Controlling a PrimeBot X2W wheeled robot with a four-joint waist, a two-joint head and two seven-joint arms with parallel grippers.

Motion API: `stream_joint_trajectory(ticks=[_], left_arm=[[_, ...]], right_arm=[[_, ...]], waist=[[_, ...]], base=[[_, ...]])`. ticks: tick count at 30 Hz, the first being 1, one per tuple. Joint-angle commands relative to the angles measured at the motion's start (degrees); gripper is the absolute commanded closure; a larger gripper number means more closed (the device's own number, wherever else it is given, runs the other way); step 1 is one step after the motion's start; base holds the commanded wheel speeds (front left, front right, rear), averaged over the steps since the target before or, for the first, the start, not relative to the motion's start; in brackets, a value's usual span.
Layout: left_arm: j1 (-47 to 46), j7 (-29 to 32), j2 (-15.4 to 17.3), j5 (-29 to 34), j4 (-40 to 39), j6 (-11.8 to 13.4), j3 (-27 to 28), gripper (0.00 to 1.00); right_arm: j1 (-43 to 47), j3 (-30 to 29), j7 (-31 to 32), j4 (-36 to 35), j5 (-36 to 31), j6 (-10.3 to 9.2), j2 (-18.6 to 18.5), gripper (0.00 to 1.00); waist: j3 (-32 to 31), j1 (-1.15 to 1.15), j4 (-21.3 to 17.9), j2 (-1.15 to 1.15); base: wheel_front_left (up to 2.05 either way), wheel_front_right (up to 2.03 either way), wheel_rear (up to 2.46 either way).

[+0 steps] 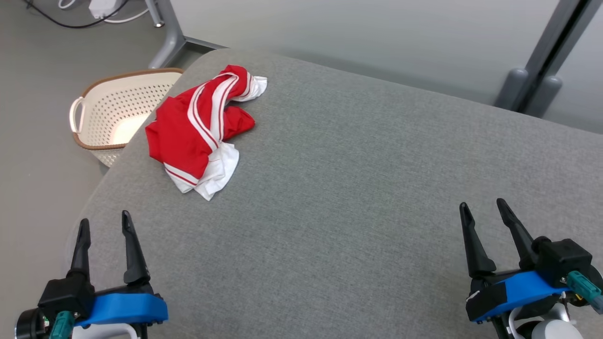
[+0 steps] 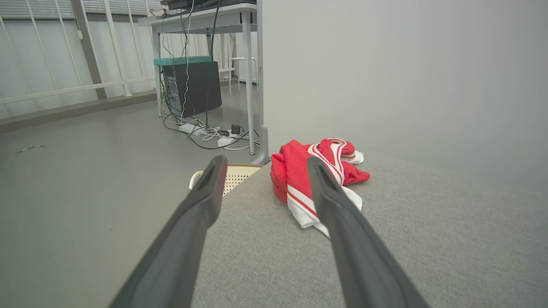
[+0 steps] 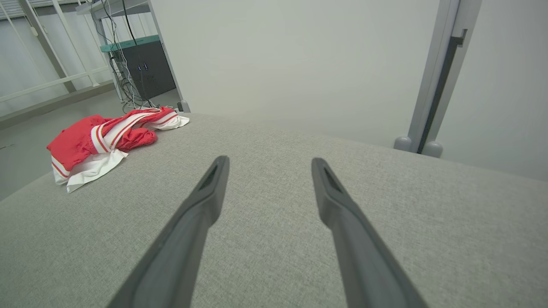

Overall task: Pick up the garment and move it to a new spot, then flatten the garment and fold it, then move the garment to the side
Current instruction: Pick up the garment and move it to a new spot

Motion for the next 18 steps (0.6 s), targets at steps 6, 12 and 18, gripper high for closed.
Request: stream_joint_trajectory(ticks=[6, 12, 18], left_arm=[[-5.92, -0.22, 2.32, -1.68, 0.4, -0.27, 2.56, 0.0], [-16.24, 0.9, 7.07, -3.17, 2.73, -1.08, 5.58, 0.0], [-27.41, 3.39, 12.76, -4.57, 7.61, -3.05, 7.52, 0.0]], right_arm=[[-1.53, -1.02, 0.87, -1.78, -1.51, 0.01, -0.04, 0.0], [-3.56, -2.25, 2.63, -5.08, -3.43, 0.01, -0.49, 0.0], [-6.07, -3.55, 4.15, -8.95, -4.23, 0.01, -2.13, 0.0]], waist=[[2.29, -0.01, -3.02, 0.0], [7.29, -0.01, -6.85, 0.0], [13.43, -0.01, -10.79, 0.0]], base=[[0.0, 0.0, 0.0], [0.0, 0.0, 0.0], [0.0, 0.0, 0.0]])
